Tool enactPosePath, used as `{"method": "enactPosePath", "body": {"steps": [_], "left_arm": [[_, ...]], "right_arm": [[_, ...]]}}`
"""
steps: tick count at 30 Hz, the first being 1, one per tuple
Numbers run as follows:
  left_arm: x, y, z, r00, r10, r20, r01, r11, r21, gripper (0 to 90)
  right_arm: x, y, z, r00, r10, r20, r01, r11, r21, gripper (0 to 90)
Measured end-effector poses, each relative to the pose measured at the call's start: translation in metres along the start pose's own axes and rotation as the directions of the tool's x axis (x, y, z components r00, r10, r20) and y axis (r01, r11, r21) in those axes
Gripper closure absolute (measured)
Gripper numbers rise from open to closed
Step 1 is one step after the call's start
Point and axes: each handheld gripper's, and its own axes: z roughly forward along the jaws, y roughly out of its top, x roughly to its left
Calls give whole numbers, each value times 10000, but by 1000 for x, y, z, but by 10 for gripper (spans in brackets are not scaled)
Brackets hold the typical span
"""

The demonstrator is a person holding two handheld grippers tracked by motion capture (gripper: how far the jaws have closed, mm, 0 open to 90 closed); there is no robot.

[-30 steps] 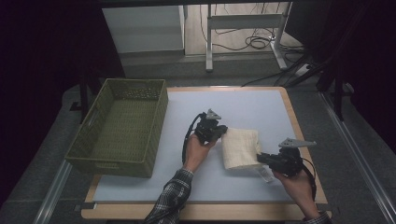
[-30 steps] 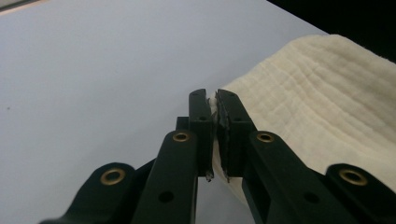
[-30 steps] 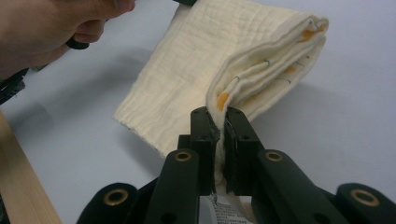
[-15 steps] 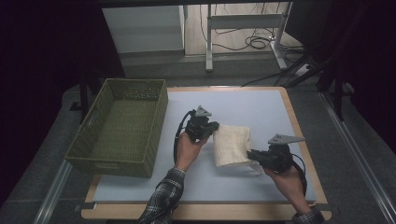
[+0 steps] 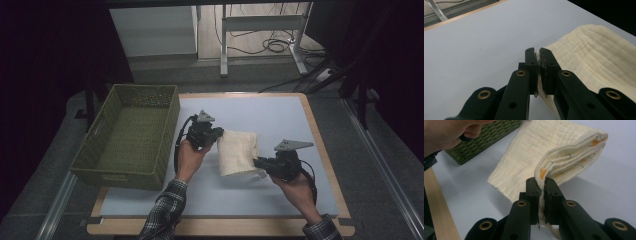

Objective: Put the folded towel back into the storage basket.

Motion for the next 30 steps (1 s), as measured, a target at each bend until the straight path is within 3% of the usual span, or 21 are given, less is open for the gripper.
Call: {"method": "enactPosePath", "body": {"steps": [21,30], "left_arm": [[29,0,-47,9974,74,-722,-57,9997,229,852],[37,5,-63,9922,393,-1185,-320,9975,633,849]], "right_arm": [[25,30,30,9978,-422,-507,417,9991,-104,830],[35,42,37,9964,-545,-654,536,9984,-149,830]]}}
